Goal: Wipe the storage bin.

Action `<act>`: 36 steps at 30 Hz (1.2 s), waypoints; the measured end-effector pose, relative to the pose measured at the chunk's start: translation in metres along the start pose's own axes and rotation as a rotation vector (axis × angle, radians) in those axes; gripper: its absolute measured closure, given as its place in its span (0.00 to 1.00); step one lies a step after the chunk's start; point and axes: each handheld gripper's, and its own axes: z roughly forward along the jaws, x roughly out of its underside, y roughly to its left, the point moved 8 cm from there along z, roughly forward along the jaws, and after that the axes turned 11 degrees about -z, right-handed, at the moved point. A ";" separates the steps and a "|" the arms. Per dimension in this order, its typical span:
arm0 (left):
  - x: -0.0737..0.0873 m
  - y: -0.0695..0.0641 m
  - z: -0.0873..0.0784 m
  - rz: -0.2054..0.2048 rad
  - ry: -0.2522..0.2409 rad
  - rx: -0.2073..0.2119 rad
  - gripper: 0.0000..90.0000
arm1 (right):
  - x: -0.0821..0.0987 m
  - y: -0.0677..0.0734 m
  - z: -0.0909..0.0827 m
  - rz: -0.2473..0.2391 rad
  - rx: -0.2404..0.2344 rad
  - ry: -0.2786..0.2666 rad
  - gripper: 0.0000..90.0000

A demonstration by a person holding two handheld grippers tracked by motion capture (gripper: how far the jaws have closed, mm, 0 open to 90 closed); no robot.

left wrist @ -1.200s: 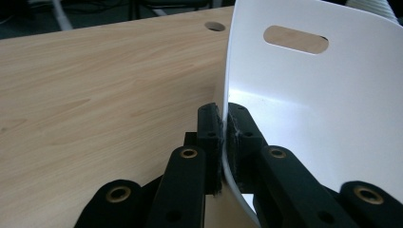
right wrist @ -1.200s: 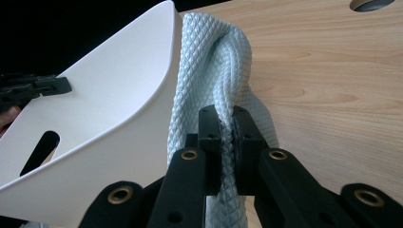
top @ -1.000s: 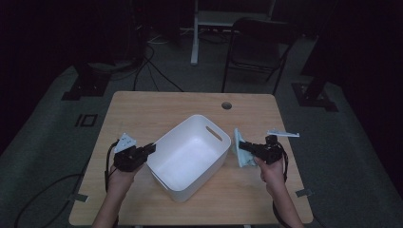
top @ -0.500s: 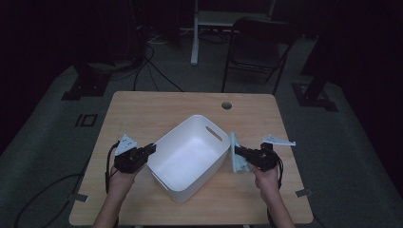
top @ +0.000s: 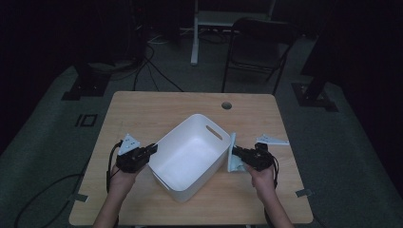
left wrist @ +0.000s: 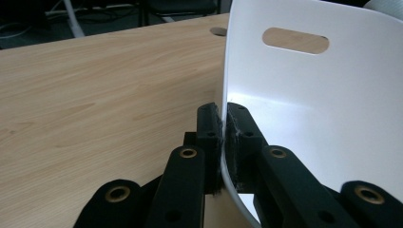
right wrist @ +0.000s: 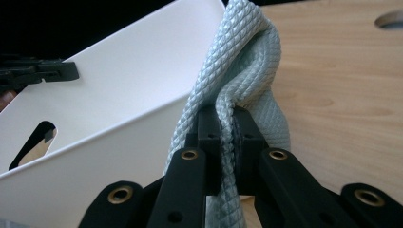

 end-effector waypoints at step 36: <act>0.000 -0.010 0.004 0.012 0.007 -0.007 0.94 | 0.016 -0.006 0.009 0.110 -0.010 0.054 0.94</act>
